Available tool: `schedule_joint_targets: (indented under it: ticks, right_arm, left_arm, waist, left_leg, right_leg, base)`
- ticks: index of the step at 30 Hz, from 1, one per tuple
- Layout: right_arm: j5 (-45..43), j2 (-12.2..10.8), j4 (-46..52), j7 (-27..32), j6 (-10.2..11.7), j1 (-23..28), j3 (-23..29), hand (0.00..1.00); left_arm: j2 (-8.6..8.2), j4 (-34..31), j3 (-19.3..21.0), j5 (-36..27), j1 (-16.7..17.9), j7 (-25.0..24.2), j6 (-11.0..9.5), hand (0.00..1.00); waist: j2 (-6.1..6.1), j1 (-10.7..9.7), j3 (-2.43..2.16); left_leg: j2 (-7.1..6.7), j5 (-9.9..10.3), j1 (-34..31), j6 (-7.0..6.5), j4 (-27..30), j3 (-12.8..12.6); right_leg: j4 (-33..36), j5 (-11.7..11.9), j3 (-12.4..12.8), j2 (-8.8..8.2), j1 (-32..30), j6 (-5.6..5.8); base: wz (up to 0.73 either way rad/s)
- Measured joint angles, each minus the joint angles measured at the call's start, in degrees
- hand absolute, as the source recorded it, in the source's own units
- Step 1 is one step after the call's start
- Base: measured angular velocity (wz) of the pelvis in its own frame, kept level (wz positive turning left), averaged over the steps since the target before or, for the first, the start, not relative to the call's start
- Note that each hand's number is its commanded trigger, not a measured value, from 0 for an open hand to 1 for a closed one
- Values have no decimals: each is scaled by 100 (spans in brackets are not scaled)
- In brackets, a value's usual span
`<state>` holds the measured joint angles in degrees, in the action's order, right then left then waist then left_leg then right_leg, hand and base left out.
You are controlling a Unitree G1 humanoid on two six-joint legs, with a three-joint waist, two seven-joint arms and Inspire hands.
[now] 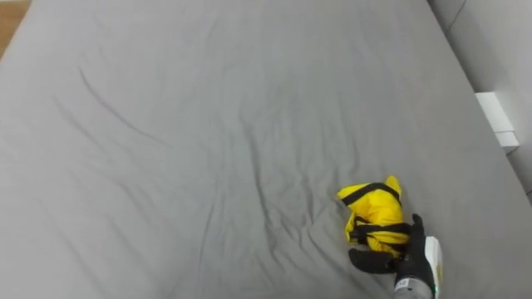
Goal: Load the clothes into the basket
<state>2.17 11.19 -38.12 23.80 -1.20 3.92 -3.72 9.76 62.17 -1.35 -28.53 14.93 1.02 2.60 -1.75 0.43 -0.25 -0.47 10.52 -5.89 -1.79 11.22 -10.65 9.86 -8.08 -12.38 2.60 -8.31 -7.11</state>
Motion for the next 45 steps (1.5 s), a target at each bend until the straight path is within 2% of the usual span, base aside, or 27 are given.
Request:
schedule_joint_targets:
  ticks: [2,6,9,14,17,18,19,20,23,27,32,34,38,41,45]
  right_arm:
    - [-16,23,-190,41,8,-112,2,0]
    - [-12,169,-863,179,70,-548,80,0]
    - [-11,182,-1256,407,121,-872,117,0]
    - [0,269,-1375,710,132,-1073,162,0]
    - [0,340,-1535,837,132,-1261,218,0]
    - [25,419,-1547,859,132,-1295,218,2]
    - [52,502,-1557,859,132,-1339,218,61]
    - [73,533,-1572,860,132,-1364,221,100]
    - [286,613,-1856,860,146,-1654,231,100]
    - [721,679,-2218,906,300,-1862,302,100]
    - [1189,894,-2640,878,474,-2021,407,100]
    - [1242,996,-2724,834,494,-2037,421,100]
    - [1279,998,-2887,729,497,-2011,404,100]
    - [1323,997,-3057,644,521,-1941,397,100]
    - [1338,983,-3068,498,531,-1793,383,100]
  left_arm:
    - [15,12,0,4,0,0,1,0]
    - [24,147,-17,1,-73,-8,1,0]
    - [44,171,-120,31,-84,-7,-3,0]
    - [47,173,-304,44,-198,0,-1,0]
    - [51,171,-391,-9,-231,-6,0,0]
    - [52,170,-443,-10,-232,-10,-2,0]
    - [51,170,-462,-5,-232,-27,3,0]
    - [52,171,-461,-1,-231,-27,4,0]
    - [55,168,-461,-2,-244,-30,-11,0]
    - [64,179,-586,-2,-314,-49,-4,0]
    - [114,187,-748,-2,-396,-69,-13,0]
    - [124,187,-775,-2,-414,-70,-13,0]
    - [148,171,-784,2,-420,-80,-38,0]
    - [224,179,-791,-1,-418,-167,-58,0]
    - [229,178,-759,35,-415,-158,-58,0]
  waist:
    - [-3,-3,1]
    - [-72,20,52]
    - [-104,64,52]
    - [-146,145,65]
    - [-215,146,94]
    - [-250,152,88]
    - [-285,156,102]
    - [-296,162,99]
    - [-318,155,92]
    - [-324,151,96]
    - [-333,161,102]
    - [-353,162,122]
    - [-344,145,128]
    - [-277,131,165]
    - [-140,157,144]
  left_leg:
    - [5,0,-81,0,16,6]
    - [5,-1,-187,-1,18,36]
    - [6,-3,-300,-4,22,35]
    - [-2,-20,-543,-30,54,25]
    - [-6,-25,-609,-40,52,13]
    - [-16,-38,-651,-59,52,14]
    - [-18,-42,-672,-66,49,14]
    - [-19,-44,-686,-68,51,12]
    - [-23,-58,-784,-89,52,15]
    - [-31,-71,-820,-106,55,104]
    - [-35,-77,-826,-96,55,200]
    - [-35,-82,-839,-89,53,216]
    - [-38,-97,-833,-65,46,296]
    - [-37,-110,-746,-43,30,311]
    - [-39,-117,-687,-31,21,315]
  right_leg:
    - [0,4,-56,-5,-57,-8]
    - [-13,6,-182,-21,-119,-10]
    - [20,7,-185,-27,-252,-12]
    - [112,8,-190,-53,-512,-15]
    - [162,7,-195,-68,-606,-14]
    - [183,7,-192,-79,-664,-14]
    - [201,7,-185,-84,-697,-13]
    - [217,7,-177,-87,-718,-13]
    - [296,5,-170,-100,-854,-18]
    - [296,8,-223,-107,-869,-23]
    - [266,7,-290,-108,-840,-30]
    - [257,1,-336,-111,-835,-40]
    - [215,-11,-414,-110,-786,-57]
    - [139,-25,-509,-105,-633,-71]
    - [77,-38,-503,-92,-558,-75]
  base:
    - [17]
    - [15]
    - [2]
    - [-1]
    - [0]
    - [0]
    - [-4]
    - [-5]
    - [-3]
    - [8]
    - [7]
    - [8]
    - [13]
    - [21]
    - [2]
